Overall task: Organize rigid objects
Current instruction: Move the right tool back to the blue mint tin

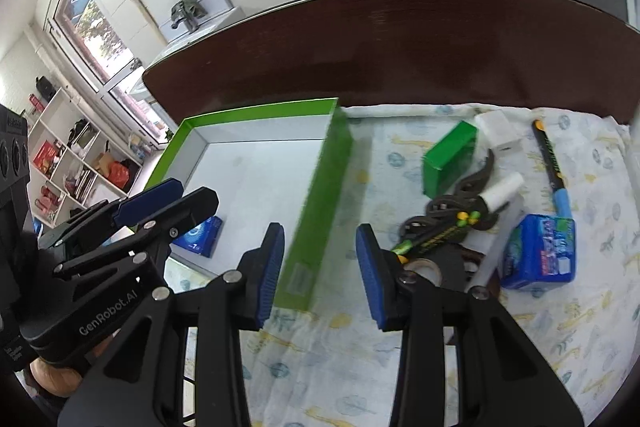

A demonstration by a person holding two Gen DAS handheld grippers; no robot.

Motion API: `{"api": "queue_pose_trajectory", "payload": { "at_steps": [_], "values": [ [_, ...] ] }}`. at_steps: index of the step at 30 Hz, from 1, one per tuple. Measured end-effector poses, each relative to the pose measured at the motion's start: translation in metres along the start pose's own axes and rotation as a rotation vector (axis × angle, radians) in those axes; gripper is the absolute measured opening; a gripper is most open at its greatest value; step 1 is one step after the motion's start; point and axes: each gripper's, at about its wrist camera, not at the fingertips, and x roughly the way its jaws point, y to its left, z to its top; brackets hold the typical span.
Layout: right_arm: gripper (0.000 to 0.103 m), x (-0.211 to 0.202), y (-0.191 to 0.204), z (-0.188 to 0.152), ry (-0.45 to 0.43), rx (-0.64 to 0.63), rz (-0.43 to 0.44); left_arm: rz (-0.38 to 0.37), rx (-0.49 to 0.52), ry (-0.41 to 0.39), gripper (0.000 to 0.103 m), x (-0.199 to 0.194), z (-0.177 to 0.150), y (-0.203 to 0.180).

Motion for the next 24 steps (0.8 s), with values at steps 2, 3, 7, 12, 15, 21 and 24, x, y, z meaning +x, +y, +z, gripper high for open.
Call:
{"api": "queue_pose_trajectory", "payload": {
  "at_steps": [2,3,7,12,15,21,24],
  "values": [
    [0.038,-0.009,-0.02,-0.004,-0.008,0.042,-0.019,-0.01,0.027,0.016,0.043,0.007,0.0,-0.019],
    [0.038,-0.012,-0.03,-0.007,-0.011,0.065,-0.029,-0.02,0.039,0.023,0.043,0.011,0.0,-0.028],
    [0.038,-0.024,-0.073,-0.02,-0.015,0.15,-0.061,-0.067,0.084,0.061,0.043,0.027,-0.001,-0.066],
    [0.038,-0.036,-0.119,-0.032,-0.027,0.237,-0.102,-0.1,0.133,0.119,0.043,0.047,-0.007,-0.106],
    [0.038,-0.042,-0.141,-0.036,-0.038,0.278,-0.116,-0.127,0.141,0.142,0.043,0.055,-0.006,-0.124],
    [0.038,-0.045,-0.175,-0.042,-0.041,0.346,-0.105,-0.231,0.11,0.184,0.043,0.072,0.001,-0.15],
    [0.037,-0.046,-0.184,-0.044,-0.038,0.371,-0.075,-0.236,0.125,0.198,0.043,0.081,0.002,-0.165]
  ]
}}
